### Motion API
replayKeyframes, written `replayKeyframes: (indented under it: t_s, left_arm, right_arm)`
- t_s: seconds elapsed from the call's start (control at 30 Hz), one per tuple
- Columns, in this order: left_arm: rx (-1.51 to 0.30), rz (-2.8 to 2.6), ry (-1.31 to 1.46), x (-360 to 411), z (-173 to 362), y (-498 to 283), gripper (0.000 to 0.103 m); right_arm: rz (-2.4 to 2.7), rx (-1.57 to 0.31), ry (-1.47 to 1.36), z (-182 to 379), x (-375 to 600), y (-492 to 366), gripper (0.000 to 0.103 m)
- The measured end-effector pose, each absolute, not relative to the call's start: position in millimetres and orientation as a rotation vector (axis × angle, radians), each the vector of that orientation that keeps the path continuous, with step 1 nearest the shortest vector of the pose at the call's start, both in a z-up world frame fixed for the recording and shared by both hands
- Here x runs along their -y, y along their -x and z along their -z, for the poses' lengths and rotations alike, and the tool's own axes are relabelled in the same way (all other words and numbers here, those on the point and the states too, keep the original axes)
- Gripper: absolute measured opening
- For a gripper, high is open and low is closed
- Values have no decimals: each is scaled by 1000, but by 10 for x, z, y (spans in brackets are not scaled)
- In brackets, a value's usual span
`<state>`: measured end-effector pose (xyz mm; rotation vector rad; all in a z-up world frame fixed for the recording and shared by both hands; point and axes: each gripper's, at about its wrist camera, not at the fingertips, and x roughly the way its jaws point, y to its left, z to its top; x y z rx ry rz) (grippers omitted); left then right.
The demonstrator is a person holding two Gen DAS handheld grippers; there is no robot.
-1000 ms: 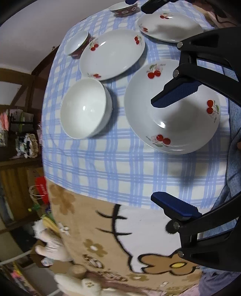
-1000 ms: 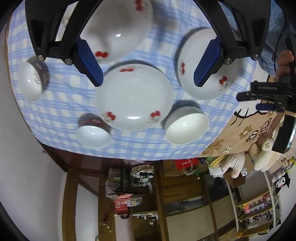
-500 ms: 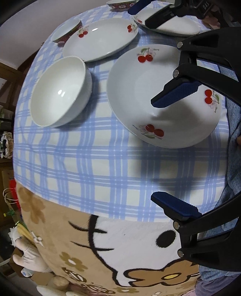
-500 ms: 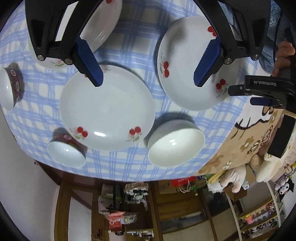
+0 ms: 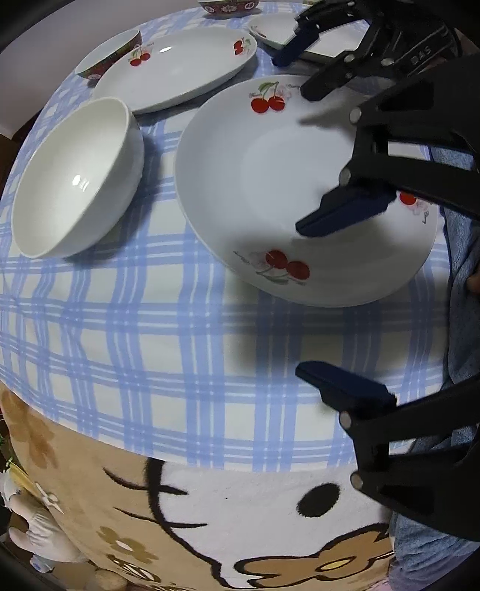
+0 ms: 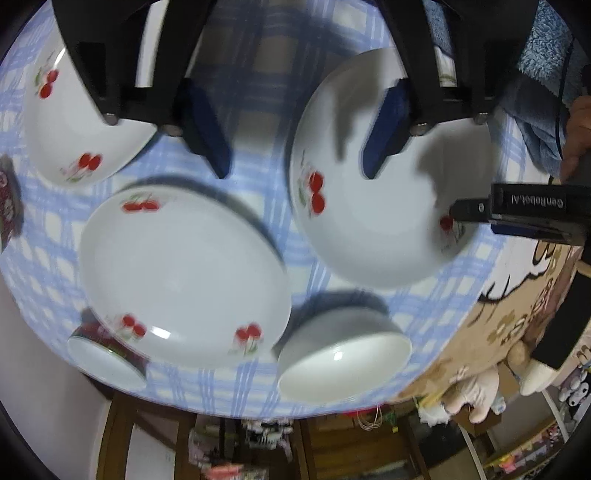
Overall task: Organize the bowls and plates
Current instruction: 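Carry the cherry plate with both grippers over another cherry-print plate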
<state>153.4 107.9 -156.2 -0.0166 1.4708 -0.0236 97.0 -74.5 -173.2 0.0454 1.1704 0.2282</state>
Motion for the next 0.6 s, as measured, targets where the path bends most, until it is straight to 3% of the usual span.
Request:
replayKeyframes:
  t_s: [0.17, 0.23, 0.3, 0.6]
  left_arm:
    - [-1493, 40, 35, -1067, 1656, -1514, 30]
    - [-1507, 61, 40, -1046, 1703, -1512, 24]
    - [-1502, 59, 33, -1025, 1715, -1509, 24]
    - [-1459, 43, -29, -938, 1678, -1452, 24]
  right_arm:
    - [-243, -1251, -52, 1902, 697, -985, 31]
    - [-254, -1262, -78, 1916, 717, -991, 28]
    - [-260, -1264, -86, 1900, 732, -1008, 22]
    - [-286, -1321, -123, 1927, 786, -1105, 22]
